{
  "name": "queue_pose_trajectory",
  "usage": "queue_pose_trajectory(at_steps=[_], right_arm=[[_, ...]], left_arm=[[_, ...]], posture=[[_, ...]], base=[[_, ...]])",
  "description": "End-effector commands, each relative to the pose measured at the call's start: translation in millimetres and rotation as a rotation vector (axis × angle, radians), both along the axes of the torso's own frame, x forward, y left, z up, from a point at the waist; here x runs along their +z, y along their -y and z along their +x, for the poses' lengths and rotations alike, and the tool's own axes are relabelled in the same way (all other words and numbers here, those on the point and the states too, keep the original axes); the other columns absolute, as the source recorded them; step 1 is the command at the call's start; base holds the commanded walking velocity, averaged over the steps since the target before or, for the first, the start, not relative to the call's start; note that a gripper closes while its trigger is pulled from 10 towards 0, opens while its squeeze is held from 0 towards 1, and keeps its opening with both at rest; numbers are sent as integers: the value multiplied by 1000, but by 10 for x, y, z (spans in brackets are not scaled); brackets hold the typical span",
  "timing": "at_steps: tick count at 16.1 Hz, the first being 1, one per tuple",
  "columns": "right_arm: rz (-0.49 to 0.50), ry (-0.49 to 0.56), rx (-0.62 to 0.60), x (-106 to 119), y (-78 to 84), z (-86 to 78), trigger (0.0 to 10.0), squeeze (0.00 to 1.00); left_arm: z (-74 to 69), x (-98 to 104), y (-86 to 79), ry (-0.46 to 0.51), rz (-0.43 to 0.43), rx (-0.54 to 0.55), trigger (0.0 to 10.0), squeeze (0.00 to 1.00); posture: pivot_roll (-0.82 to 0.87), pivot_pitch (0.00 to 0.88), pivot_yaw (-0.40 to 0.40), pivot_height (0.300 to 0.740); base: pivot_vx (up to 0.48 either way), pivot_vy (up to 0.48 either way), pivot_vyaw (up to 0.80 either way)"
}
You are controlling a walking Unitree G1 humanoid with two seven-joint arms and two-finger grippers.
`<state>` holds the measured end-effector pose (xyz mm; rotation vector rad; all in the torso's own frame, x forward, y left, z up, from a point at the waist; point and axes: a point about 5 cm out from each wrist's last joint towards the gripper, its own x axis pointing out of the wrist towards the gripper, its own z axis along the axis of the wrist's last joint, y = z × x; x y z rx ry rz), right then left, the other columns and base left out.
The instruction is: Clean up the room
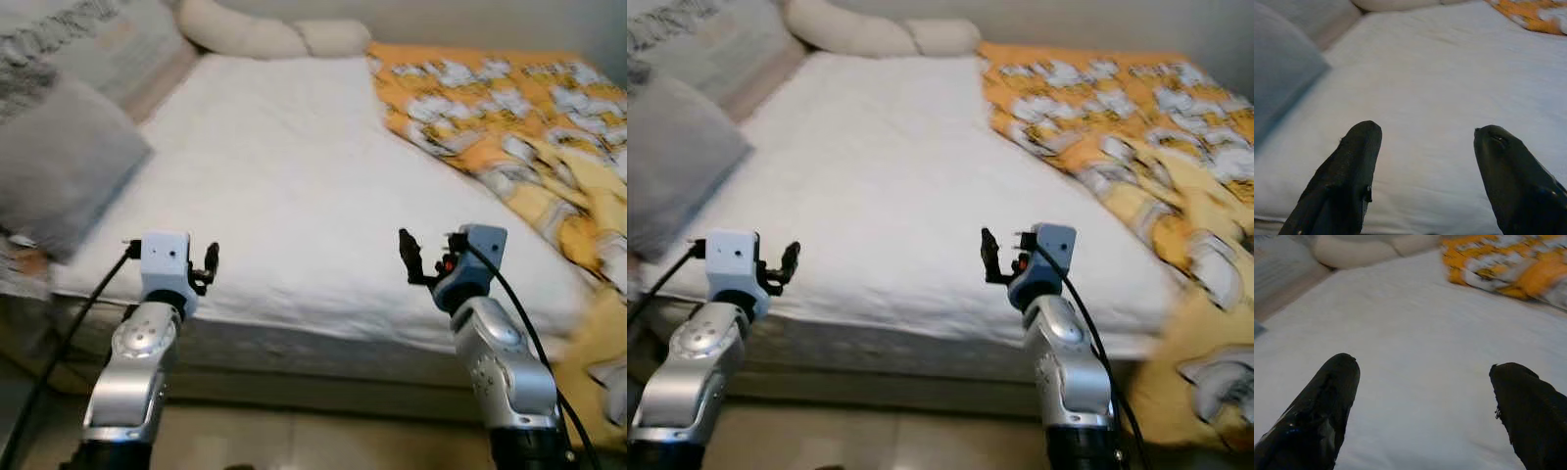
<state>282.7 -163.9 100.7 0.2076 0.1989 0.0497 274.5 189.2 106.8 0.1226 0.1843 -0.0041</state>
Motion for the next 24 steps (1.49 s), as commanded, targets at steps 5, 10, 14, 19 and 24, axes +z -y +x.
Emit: queue_pose_trajectory(at_steps=[5,10,14,19,24], right_arm=[[-17,-22,-34,-48,25,22,10000,0],[-47,6,-1,4,14,91,10000,0],[-45,1,-6,-10,15,103,10000,0],[-58,-4,-22,-38,71,100,10000,0],[-87,-16,-30,-77,84,90,10000,0]], left_arm=[[63,41,58,11,44,-44,10000,298],[107,35,109,14,54,-62,10000,294],[131,54,95,22,68,-63,10000,302],[128,43,102,22,69,-67,10000,298],[125,39,109,23,64,-67,10000,302]], posture=[[37,0,39,740],[41,0,35,740],[41,0,37,740],[39,0,39,740],[37,0,40,740]], base=[[0,-467,0],[0,-447,0],[0,-444,773],[0,-442,800],[0,-442,639]])
